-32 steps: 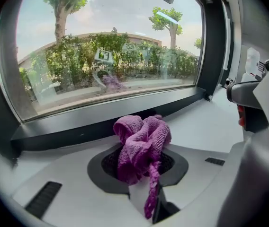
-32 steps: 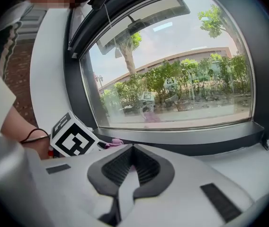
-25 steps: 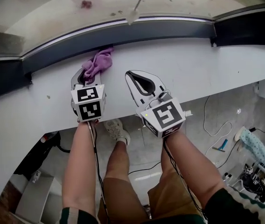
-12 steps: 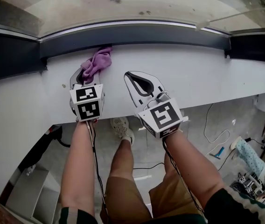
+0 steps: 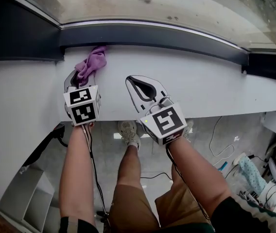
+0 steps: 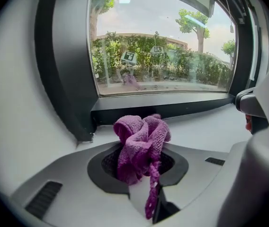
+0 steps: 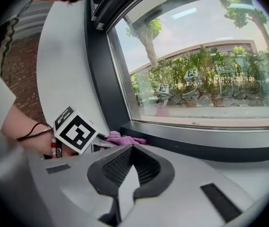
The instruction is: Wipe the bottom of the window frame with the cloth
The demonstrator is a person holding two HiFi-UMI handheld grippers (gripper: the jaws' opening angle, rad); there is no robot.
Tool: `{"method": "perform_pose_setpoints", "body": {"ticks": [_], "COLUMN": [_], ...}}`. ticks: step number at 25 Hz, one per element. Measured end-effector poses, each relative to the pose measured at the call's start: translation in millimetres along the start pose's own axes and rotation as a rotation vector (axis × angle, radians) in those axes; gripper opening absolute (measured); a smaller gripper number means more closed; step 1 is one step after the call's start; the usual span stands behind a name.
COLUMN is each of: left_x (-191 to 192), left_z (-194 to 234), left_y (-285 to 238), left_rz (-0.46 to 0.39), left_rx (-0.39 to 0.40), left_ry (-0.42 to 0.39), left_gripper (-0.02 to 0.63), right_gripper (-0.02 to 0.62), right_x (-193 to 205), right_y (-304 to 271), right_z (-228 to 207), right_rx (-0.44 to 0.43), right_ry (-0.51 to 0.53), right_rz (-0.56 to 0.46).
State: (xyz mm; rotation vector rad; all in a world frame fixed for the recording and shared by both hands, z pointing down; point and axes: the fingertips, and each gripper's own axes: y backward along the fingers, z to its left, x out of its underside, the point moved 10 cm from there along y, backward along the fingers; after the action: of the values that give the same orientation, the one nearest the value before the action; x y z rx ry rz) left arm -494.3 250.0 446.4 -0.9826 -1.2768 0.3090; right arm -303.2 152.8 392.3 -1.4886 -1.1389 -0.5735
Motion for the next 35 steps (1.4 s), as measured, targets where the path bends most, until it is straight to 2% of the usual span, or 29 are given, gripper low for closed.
{"method": "perform_pose_setpoints", "body": {"ticks": [7,13,19,27,35], "left_x": [1.2,12.9,13.7,21.7,46.3], "left_z": [42.3,73.9,74.1,73.6,72.6], "left_y": [10.1,20.0,22.6,26.7,39.8], "left_rz": [0.007,0.018,0.014,0.024,0.07], "left_rx": [-0.049,-0.097,-0.083,-0.075,-0.098], "left_ry": [0.01,0.053,0.05,0.055,0.118], "left_gripper": [0.107,0.107,0.107,0.107,0.107], "right_gripper": [0.014,0.014,0.014,0.014,0.014], "right_x": [-3.6,-9.6,-12.6,-12.7,-7.7], "right_y": [-25.3,-48.1,-66.2,-75.5,-70.6], "right_z": [24.8,48.2,65.9,71.1,76.9], "right_rx": [-0.04,-0.088,-0.123,-0.127,-0.134], "right_ry": [0.006,0.019,0.028,0.037,0.034], "right_rz": [0.01,0.009,0.014,0.031,0.052]}}
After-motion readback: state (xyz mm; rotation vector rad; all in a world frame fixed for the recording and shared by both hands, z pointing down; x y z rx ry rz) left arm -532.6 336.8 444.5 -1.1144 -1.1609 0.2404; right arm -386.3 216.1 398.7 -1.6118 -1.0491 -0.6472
